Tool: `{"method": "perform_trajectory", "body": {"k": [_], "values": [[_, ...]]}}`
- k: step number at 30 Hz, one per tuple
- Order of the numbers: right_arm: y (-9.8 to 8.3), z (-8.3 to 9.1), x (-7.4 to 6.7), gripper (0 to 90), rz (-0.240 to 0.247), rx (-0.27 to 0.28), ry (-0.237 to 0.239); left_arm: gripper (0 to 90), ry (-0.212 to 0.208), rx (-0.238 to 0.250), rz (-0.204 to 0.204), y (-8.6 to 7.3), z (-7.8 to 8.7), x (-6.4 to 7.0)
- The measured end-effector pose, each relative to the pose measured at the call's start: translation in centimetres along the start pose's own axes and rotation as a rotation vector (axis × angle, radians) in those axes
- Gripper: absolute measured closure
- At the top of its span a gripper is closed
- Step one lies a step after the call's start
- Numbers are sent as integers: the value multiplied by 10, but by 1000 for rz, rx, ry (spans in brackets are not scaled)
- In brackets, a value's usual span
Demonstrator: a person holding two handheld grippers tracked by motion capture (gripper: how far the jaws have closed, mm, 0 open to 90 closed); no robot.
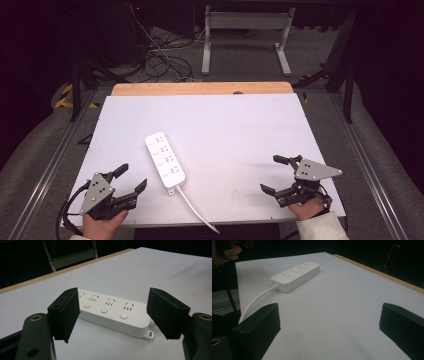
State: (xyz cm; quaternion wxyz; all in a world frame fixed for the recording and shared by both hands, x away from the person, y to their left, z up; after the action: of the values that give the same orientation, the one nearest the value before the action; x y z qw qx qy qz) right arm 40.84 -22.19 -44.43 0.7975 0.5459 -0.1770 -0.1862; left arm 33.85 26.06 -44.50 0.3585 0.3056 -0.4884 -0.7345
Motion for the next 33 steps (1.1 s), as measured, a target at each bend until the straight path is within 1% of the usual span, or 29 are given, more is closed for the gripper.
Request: {"method": "perform_trajectory", "body": {"k": [1,2,5,7,8,9,10,11,14,16,17,18,19,21,22,24,26,27,28,29,31,32,33], "values": [[0,0,0,37,0,0,-2,276,4,0,7,0,0,0],[0,0,0,36,0,-1,-5,279,4,0,5,0,0,0],[0,1,0,36,-5,3,-4,287,-2,5,13,0,0,0],[-1,0,1,34,-6,-5,-9,298,-9,4,17,1,0,0],[-1,0,0,34,-5,-6,-9,300,-13,3,27,1,0,0],[0,0,0,35,-6,-5,-8,301,-22,1,28,1,1,-1],[0,0,0,35,-7,-5,-9,301,-22,1,28,1,1,-1],[0,0,1,35,-7,-5,-10,301,-29,2,44,1,2,-2],[-1,-1,1,34,-9,-5,-9,314,-38,3,51,2,2,-2],[0,-1,0,34,-9,0,3,329,-33,-7,40,2,1,-2],[0,-1,0,34,-7,1,6,337,-14,-16,12,2,1,0],[0,0,0,34,-6,1,8,347,-14,-16,12,2,1,0],[0,-1,0,34,-5,1,9,355,-6,-24,-6,2,1,1],[0,-1,0,34,-5,-1,9,361,5,-29,-22,3,0,2],[0,-1,0,34,-5,1,8,366,1,-32,-22,3,0,2],[0,-1,0,34,-4,-1,9,386,-6,-33,-6,4,0,2],[0,-1,0,34,-4,-2,10,416,-13,-45,8,6,0,1],[0,-1,0,34,-4,-2,10,416,-25,-49,18,6,0,1],[0,-1,0,35,-5,-2,12,436,-32,-52,12,8,0,1],[0,-1,0,34,-6,-2,12,445,-43,-55,24,10,-1,1],[0,-1,-1,34,-5,-3,13,451,-50,-54,19,12,-1,1],[0,-2,-1,34,-4,-3,12,454,-54,-51,30,14,-2,1],[0,-2,-1,35,-4,-3,13,465,-57,-53,21,15,-3,0]]}}
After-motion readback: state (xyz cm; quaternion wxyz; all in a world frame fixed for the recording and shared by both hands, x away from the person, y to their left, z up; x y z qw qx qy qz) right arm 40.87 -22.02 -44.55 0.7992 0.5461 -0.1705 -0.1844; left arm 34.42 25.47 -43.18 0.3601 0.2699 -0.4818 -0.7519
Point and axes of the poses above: each handheld gripper's, and its own axes: z roughly backward along the jaws, y roughly out of its top, x roughly to its right, the point moved 2 cm from there along -z, roughly forward along the jaws, and after that the axes turned 1 degree about -x, right-handed, at the moved point
